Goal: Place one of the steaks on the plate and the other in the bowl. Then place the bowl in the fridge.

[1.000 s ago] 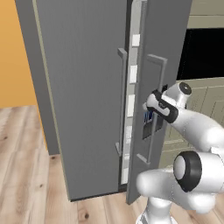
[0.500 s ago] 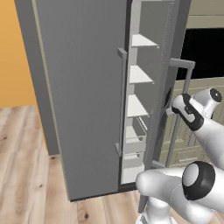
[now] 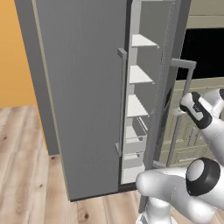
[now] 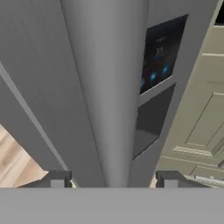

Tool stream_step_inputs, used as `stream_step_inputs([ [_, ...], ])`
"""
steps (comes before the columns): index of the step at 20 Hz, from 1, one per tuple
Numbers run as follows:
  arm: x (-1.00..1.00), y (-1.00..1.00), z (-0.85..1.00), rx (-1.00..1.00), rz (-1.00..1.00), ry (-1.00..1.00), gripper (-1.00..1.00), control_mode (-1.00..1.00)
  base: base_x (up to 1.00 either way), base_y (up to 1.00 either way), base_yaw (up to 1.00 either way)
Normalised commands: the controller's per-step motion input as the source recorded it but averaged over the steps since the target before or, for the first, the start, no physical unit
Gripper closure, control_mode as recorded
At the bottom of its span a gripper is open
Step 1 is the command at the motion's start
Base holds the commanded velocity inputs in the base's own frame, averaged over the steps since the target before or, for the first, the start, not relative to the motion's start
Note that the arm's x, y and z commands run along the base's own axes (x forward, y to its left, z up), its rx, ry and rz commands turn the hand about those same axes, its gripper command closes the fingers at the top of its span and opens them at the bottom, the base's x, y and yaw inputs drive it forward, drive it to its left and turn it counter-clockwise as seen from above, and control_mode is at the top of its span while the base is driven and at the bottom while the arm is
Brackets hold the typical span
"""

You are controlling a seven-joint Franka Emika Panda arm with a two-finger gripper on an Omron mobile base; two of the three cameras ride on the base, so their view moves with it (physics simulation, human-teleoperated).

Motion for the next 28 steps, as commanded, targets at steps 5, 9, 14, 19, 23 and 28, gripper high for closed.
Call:
stream_step_inputs([
  [5,-1.0,0.2,0.21,-0.12,-0.18,0.0,-1.0,-1.0,0.0,0.0,0.0],
  [9,-0.77,0.49,0.39,-0.24,-0.24,0.03,-1.0,-1.0,0.0,0.0,0.0],
  [14,-0.2,0.71,0.01,-0.43,-0.32,0.11,-1.0,-1.0,0.0,0.0,0.0],
  [19,0.18,0.56,0.0,-0.55,-0.29,0.5,-1.0,-1.0,0.0,0.0,0.0],
  [23,0.31,0.5,0.0,-0.47,-0.11,0.55,-1.0,-1.0,0.0,0.0,0.0],
  [28,0.45,0.65,0.13,-0.35,0.01,0.55,-1.0,-1.0,0.0,0.0,0.0],
])
